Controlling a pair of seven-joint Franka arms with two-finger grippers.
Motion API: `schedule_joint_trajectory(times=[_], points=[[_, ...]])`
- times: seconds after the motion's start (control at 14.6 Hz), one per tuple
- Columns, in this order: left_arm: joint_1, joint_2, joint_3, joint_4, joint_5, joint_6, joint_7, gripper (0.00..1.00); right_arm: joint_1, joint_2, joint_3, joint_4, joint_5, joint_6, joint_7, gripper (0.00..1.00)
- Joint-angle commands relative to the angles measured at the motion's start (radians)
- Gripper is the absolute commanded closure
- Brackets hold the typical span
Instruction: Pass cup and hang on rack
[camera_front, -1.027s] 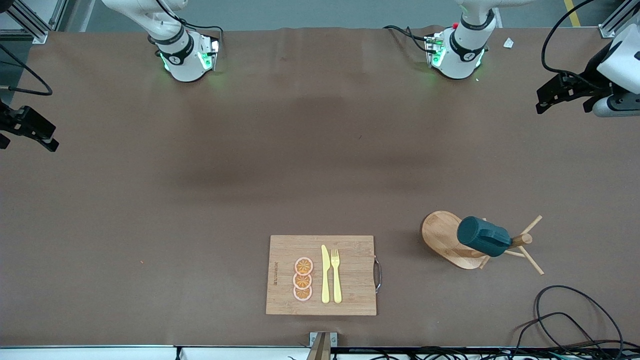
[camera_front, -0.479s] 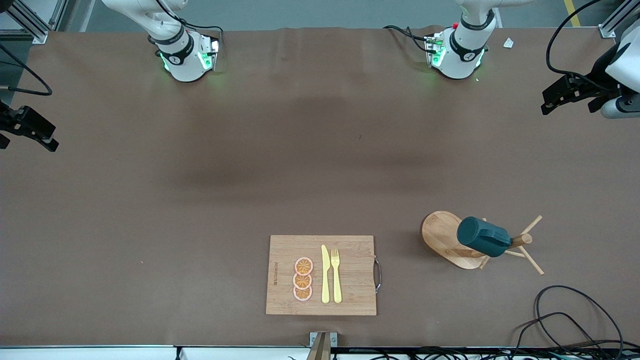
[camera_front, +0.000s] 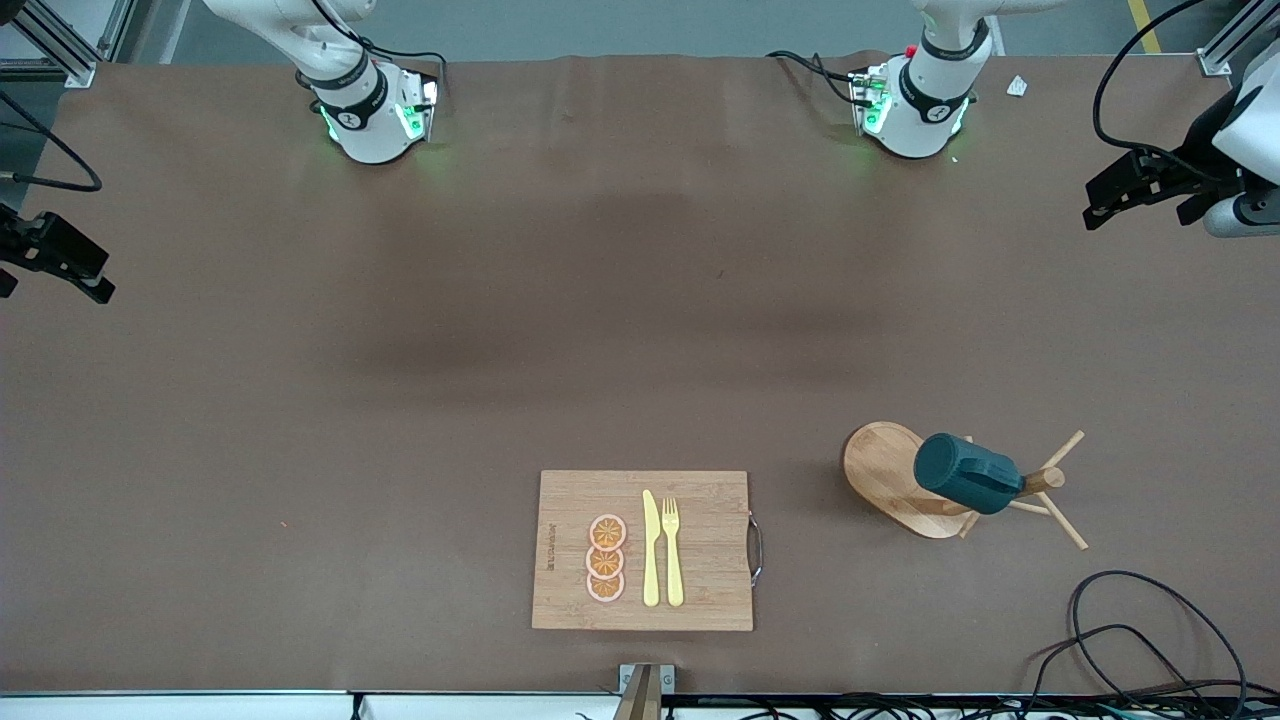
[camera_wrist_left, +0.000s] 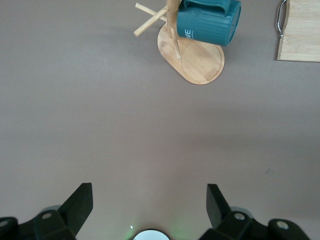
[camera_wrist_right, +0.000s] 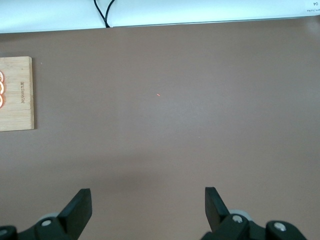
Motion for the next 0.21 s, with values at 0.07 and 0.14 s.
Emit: schedule_joint_trajectory(times=[0.07,0.14], points=[[0.005,0.001,-0.002,0.012,0.000,-0.010,-0.005,0.00,-0.025,-0.012,0.013,-0.013,0.020,0.008,-0.013,0.00],[0.002,0.001,-0.004,0.012,0.000,-0.010,-0.008,0.00,-0.025,-0.012,0.013,-0.013,0.020,0.008,-0.013,0.00]])
